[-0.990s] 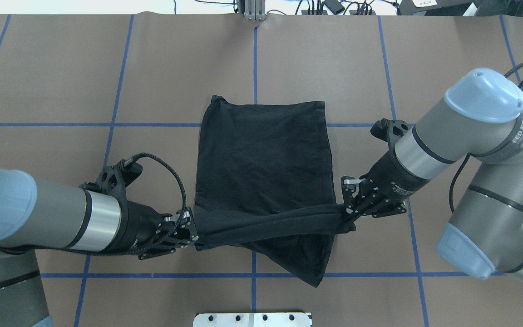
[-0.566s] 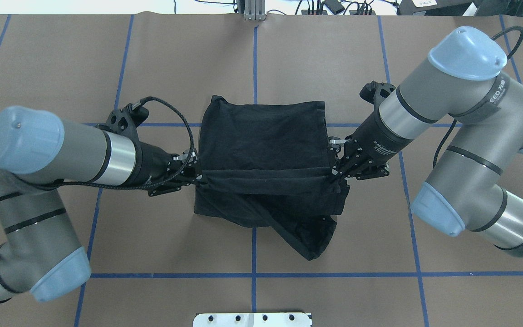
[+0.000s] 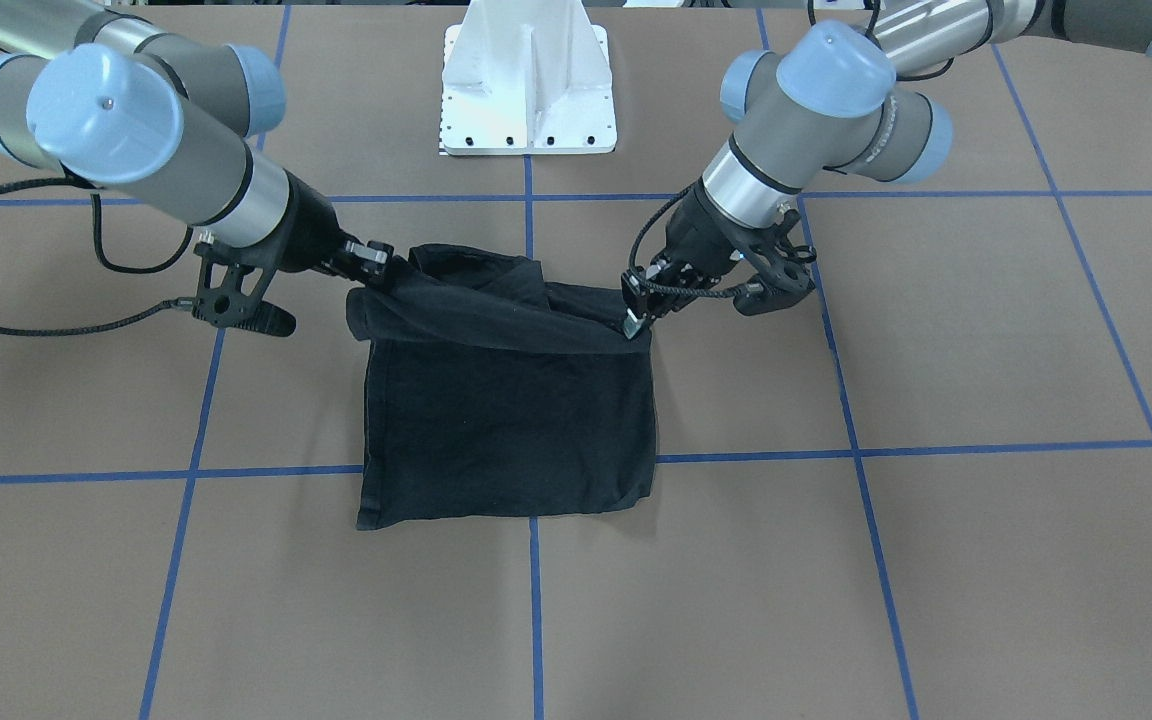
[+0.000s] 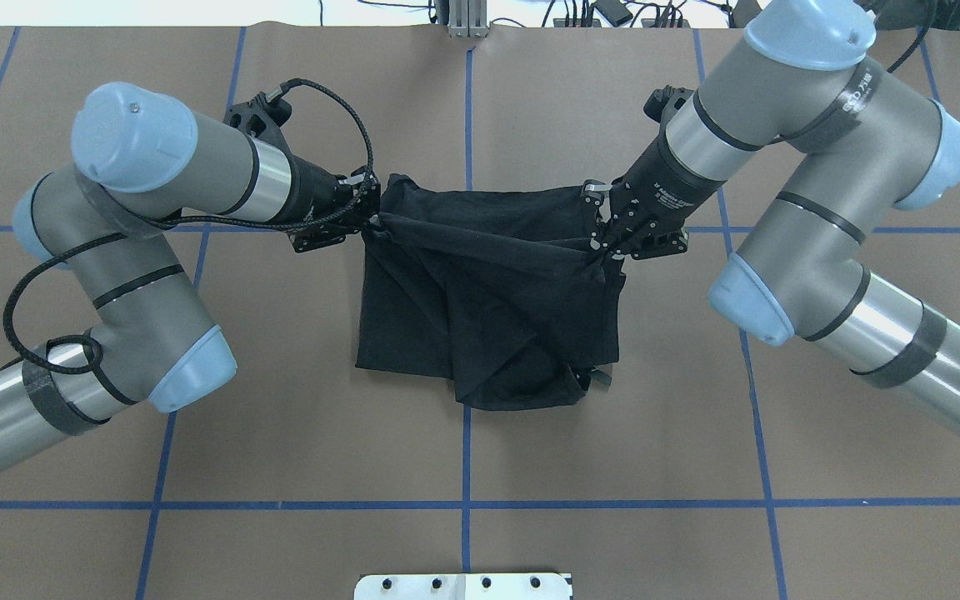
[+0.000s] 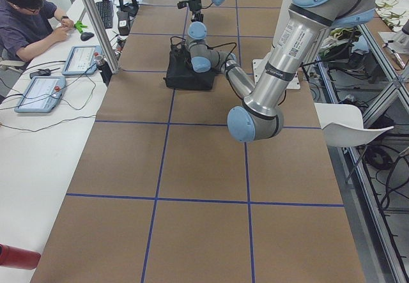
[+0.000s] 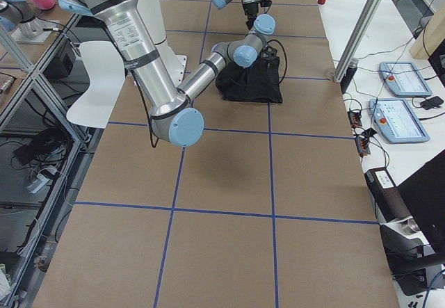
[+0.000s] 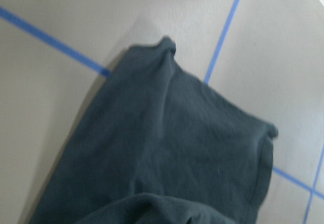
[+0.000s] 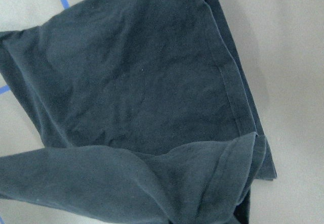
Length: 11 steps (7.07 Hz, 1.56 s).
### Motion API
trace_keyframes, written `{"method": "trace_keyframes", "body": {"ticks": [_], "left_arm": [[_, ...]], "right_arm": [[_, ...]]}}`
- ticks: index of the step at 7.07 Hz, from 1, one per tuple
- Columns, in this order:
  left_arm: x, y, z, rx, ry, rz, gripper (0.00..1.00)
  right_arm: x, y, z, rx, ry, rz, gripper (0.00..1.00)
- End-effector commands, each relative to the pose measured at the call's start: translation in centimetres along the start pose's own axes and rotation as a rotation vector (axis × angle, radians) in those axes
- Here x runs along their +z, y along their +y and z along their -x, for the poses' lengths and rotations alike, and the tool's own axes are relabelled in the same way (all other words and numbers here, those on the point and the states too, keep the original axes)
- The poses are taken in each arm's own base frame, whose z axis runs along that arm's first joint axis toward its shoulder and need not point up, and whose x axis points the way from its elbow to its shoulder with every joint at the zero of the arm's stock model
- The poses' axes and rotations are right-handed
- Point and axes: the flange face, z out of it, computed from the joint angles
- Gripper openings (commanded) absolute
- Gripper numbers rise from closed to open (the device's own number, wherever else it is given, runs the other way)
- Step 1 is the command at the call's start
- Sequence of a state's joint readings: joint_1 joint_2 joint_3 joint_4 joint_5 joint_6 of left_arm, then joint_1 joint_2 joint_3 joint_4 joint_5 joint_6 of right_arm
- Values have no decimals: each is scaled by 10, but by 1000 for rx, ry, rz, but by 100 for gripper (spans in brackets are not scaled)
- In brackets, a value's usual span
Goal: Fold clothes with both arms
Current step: 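Lift the near edge with both grippers and fold it away from the robot, then lay the folded edge on the far edge and open both grippers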
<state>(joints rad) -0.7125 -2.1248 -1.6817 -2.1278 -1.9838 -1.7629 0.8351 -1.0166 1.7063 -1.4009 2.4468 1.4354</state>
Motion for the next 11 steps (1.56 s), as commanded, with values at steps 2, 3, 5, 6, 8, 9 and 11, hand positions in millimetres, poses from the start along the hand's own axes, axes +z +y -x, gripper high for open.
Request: {"method": "trace_keyframes", "body": {"ticks": [2,3,5,6,8,9,11], "left_arm": [[36,-36,-8,-16,-11,-30,0],[55,-44,-15,-16,-11,-31,0],[84,-68,-3,-14,6,-38,0],[85,-79,2,-23,-1,-51,0],[92,-91,2,-28,-1,-101,0],[101,-95,2,-22,12,-99,0],[105,-96,-12,-18,25,-98,0]], "right_arm": [[18,-70,22,31,5,-43,0],[22,-84,35,43,16,-62,0],[34,-105,45,24,8,-80,0],[40,-116,42,16,3,-96,0],[52,-129,34,38,29,-119,0],[56,-135,29,48,41,-128,0],[57,-136,29,52,43,-128,0]]}}
